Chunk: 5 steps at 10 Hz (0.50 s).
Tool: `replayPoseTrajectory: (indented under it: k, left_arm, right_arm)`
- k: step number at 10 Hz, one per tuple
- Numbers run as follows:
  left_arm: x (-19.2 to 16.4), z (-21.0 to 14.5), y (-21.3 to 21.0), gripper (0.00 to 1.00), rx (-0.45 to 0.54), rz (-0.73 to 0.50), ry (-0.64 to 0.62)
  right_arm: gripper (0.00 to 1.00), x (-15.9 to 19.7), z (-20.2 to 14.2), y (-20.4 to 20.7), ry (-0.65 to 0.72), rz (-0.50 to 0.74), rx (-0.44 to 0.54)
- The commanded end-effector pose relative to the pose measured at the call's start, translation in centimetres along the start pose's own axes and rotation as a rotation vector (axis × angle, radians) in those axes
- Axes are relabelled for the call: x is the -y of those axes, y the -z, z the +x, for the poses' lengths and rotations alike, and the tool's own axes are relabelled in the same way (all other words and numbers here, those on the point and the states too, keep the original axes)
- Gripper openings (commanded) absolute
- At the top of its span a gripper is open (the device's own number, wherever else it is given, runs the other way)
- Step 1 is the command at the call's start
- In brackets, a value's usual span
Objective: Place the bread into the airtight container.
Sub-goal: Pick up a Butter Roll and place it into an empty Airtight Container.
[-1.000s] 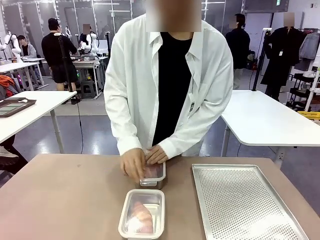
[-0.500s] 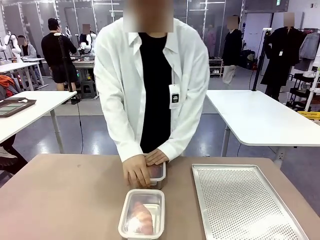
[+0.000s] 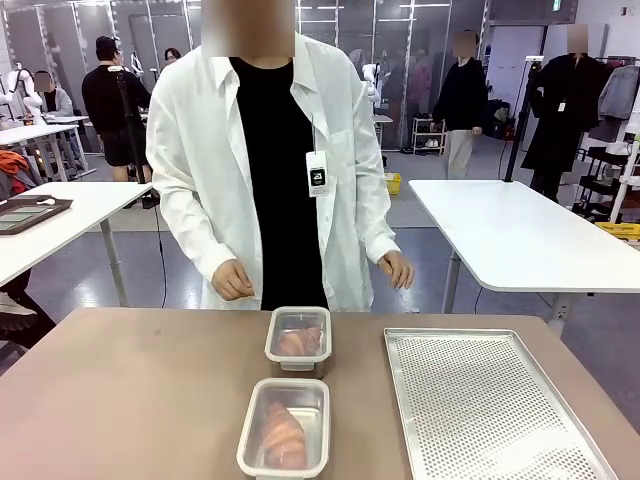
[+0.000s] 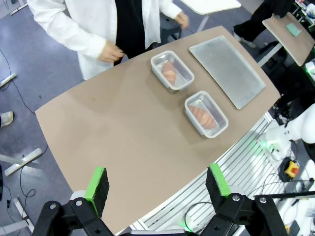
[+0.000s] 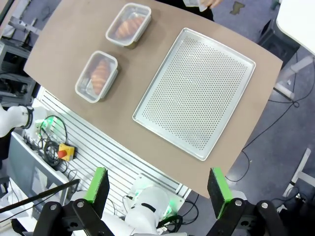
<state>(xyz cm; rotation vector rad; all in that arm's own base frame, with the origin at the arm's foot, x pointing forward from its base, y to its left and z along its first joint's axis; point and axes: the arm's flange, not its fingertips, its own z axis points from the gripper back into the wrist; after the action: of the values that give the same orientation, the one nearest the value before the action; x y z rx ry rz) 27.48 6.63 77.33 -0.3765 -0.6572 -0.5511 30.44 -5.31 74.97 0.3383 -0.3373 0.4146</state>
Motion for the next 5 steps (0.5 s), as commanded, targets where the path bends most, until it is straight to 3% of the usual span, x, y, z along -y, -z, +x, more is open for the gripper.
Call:
replayPoseTrajectory:
  k: [1,5]
  left_arm:
    - [0.05,-0.05,-0.08,1.0,-0.002,-0.016,0.021]
    - [0.05,-0.05,-0.08,1.0,-0.002,-0.016,0.021]
  right_arm:
    - [1.0,-0.03,0.11,0.0,-0.004,0.002,-0.005]
    - [1.0,-0.03,0.11,0.0,-0.004,0.002,-0.005]
